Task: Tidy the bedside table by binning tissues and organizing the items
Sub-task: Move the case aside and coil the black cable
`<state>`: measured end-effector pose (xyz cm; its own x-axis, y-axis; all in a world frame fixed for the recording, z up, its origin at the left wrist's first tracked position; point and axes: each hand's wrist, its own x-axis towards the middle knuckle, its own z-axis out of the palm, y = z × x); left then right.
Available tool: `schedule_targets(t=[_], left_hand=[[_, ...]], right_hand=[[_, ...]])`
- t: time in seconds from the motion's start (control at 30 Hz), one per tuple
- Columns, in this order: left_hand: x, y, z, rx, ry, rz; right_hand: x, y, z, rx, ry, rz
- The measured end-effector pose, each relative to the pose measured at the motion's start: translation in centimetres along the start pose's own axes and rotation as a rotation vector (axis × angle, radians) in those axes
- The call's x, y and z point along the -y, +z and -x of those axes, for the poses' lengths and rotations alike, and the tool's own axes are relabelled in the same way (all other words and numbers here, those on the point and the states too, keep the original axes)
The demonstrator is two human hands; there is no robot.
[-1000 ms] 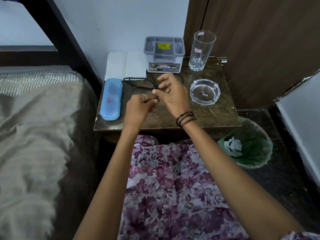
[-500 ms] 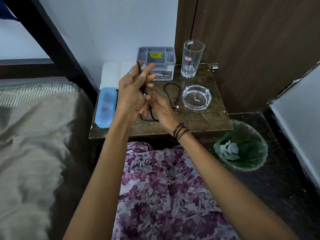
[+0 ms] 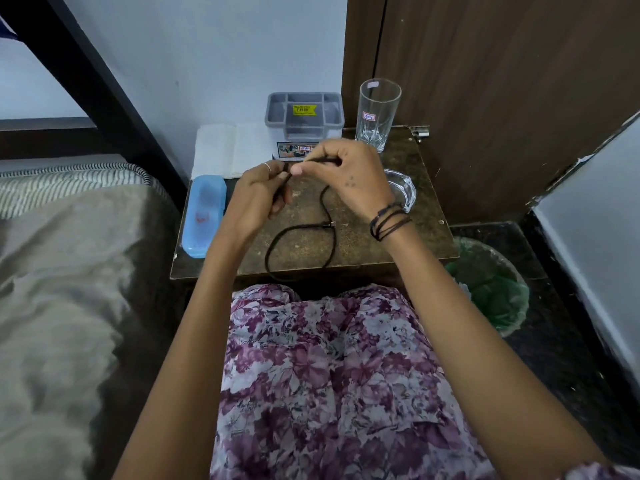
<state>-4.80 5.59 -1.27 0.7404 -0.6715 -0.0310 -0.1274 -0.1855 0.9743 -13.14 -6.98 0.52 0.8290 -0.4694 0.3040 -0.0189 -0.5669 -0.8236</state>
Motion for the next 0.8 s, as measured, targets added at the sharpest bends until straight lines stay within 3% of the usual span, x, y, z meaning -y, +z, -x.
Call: schedule_targets(t=[0.23, 0.43, 0.53, 0.6, 0.67, 0.8], left_hand=[[-1.1, 0.2, 1.2, 0.095, -0.02, 0.486], [-1.0, 1.2, 0.5, 0.112, 0.013, 0.858], [-0.6, 2.1, 0.1, 0.009, -0.005, 0.925], [-0.1, 2.6, -0.2, -0.12, -0.039, 0.802], [0.4, 3.0, -0.4, -0.22, -0.034, 0.471], [0.9, 2.9, 0.2, -0.2, 0.084, -0.009]], right_hand=[[-1.5, 0.5, -0.7, -0.089, 0.035, -0.134], [-1.3, 2.8, 1.8, 0.114, 0.127, 0.021], [-0.9, 3.0, 2.8, 0.24, 0.129, 0.154], [-0.7, 3.0, 3.3, 0.34, 0.105, 0.25], [-0.4, 2.6, 3.5, 0.397, 0.087, 0.32], [-0.1, 0.5, 2.5, 0.296, 0.108, 0.23]])
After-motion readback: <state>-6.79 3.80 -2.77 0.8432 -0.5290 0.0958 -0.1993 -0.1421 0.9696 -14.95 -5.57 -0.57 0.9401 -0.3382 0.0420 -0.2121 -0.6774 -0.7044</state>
